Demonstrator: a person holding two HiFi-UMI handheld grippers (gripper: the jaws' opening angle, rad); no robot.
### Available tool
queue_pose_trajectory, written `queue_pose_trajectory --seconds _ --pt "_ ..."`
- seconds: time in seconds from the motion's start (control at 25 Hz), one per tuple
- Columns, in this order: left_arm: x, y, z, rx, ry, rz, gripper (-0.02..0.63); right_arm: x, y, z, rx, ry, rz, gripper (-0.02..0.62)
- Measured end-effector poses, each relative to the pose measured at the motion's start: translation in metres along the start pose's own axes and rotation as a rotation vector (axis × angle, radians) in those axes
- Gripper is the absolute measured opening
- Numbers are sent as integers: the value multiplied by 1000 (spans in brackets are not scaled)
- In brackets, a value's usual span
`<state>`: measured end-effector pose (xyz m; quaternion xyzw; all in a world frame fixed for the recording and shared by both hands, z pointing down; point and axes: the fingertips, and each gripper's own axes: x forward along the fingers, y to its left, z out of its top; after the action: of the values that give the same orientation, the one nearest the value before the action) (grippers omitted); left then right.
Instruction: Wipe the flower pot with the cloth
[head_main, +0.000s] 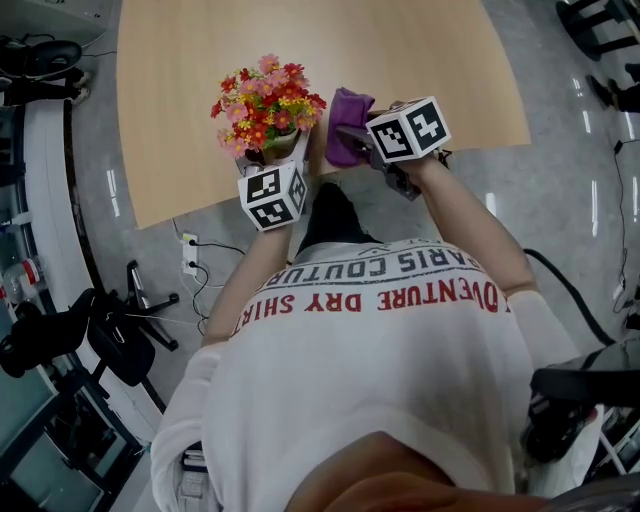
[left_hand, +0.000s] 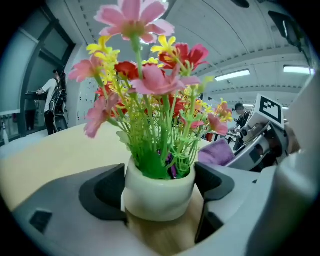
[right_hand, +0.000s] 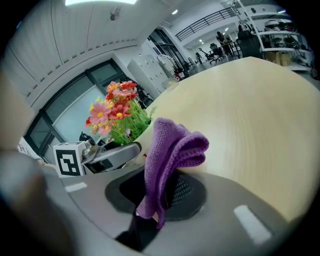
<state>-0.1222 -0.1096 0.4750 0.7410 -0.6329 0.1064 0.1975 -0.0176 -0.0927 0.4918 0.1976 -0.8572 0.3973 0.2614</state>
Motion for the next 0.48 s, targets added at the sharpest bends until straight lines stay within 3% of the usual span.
queue_pose_trajectory --seconds 0.16,0.48 --pt "-1 -2 3 42 13 -97 442 -2 4 8 3 -14 20 63" --pt "6 -11 7 157 80 -363 442 -3 10 39 -1 -59 59 64"
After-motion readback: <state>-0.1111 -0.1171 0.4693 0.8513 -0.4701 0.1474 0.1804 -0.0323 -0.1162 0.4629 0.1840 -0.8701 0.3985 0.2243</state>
